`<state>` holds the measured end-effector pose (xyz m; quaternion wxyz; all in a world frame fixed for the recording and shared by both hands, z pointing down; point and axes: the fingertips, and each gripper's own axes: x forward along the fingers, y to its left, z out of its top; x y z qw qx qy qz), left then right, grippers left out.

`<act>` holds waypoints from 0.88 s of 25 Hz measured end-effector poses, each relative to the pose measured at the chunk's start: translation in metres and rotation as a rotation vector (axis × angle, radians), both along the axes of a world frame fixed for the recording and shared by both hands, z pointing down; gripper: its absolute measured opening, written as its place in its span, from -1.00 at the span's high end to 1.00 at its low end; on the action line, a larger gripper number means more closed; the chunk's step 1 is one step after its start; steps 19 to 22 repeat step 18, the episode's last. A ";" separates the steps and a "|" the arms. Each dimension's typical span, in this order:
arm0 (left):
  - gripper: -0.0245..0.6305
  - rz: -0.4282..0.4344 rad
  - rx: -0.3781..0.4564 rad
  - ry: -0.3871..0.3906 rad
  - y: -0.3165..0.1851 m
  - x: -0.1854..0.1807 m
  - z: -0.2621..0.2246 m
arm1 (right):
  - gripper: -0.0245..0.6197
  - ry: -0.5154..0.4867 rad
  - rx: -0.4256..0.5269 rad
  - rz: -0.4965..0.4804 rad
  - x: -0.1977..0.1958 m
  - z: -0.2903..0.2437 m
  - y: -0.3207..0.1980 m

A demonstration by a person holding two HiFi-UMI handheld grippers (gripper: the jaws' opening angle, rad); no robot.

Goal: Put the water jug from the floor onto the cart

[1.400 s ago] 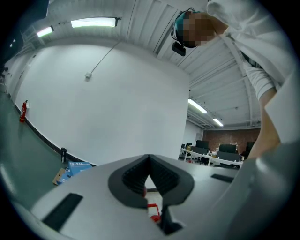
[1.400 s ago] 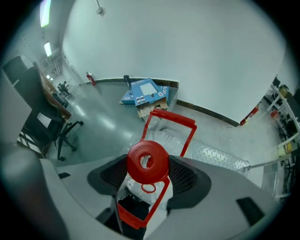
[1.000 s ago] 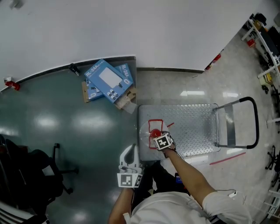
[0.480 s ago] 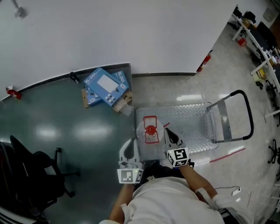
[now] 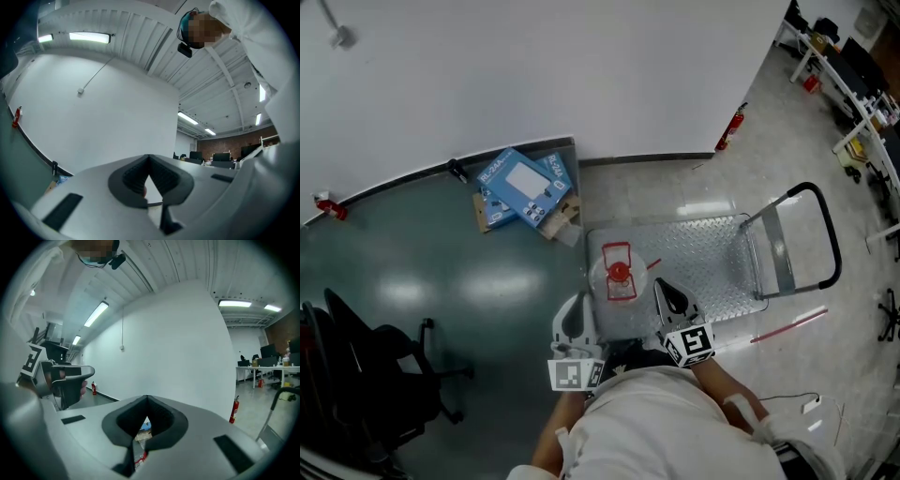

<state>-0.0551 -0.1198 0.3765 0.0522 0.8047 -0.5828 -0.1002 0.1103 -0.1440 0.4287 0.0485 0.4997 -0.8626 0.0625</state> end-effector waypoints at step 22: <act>0.91 0.025 -0.024 0.001 0.006 0.005 0.010 | 0.89 0.007 0.028 -0.030 -0.005 -0.004 0.009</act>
